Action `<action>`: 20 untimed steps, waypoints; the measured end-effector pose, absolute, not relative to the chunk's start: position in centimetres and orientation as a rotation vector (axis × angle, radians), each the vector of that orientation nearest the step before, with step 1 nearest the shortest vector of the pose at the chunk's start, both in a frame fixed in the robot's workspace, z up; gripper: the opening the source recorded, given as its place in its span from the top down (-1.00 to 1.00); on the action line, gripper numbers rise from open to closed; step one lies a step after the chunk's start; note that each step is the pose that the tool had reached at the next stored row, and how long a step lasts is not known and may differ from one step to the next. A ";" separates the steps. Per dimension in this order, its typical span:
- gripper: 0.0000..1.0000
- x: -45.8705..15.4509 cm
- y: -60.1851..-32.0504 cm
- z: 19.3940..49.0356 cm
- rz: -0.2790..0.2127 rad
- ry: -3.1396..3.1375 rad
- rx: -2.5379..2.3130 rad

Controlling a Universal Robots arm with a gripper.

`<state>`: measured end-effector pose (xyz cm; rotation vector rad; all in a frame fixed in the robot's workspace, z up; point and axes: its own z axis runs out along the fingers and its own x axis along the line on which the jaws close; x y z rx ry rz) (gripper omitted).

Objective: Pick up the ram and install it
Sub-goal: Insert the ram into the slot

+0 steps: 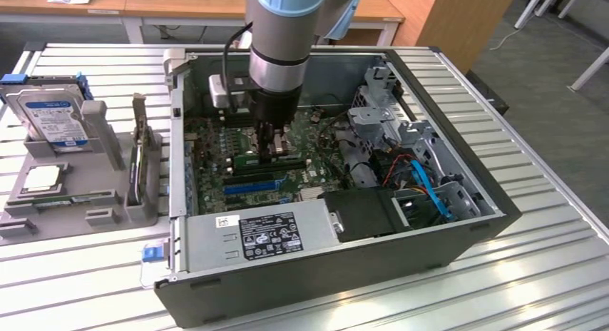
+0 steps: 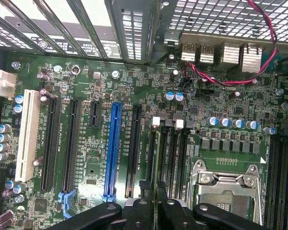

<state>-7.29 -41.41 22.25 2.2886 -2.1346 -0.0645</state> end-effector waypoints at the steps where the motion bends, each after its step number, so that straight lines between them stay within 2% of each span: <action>1: 0.73 -7.3 -41.4 22.3 -0.065 -2.134 2.289; 20: 0.73 -7.4 -41.5 22.2 -0.065 -2.134 2.289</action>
